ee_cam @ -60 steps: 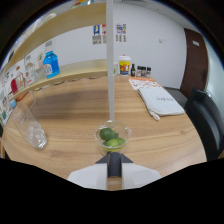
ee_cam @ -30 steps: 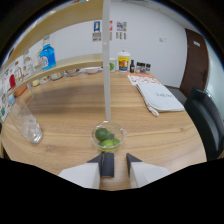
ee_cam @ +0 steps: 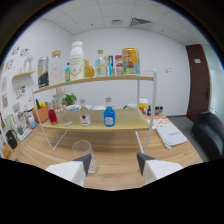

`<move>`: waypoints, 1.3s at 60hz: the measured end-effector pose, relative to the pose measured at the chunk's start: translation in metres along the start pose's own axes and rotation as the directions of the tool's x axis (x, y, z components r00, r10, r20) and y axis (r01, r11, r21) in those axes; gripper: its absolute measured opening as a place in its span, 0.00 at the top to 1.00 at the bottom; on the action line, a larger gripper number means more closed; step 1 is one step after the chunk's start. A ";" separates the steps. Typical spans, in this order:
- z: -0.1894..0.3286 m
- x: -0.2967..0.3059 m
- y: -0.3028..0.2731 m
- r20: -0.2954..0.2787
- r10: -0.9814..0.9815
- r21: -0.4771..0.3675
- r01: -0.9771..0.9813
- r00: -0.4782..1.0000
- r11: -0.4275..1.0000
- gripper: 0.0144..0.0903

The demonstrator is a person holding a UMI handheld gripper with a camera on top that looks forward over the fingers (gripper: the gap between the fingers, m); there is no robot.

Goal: Make me a cup of Mojito.

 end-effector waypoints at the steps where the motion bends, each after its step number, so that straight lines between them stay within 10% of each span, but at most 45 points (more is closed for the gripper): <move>1: -0.001 -0.008 0.002 0.007 0.004 -0.004 -0.004 1.000 1.000 0.06; 25: -0.009 -0.099 0.050 0.011 0.037 -0.055 -0.037 0.999 0.998 0.05; 59: 0.125 -0.111 -0.091 -0.015 0.027 -0.014 -0.027 1.000 1.000 0.08; 78: 0.180 -0.102 -0.065 -0.039 -0.016 -0.120 0.011 0.999 0.993 0.47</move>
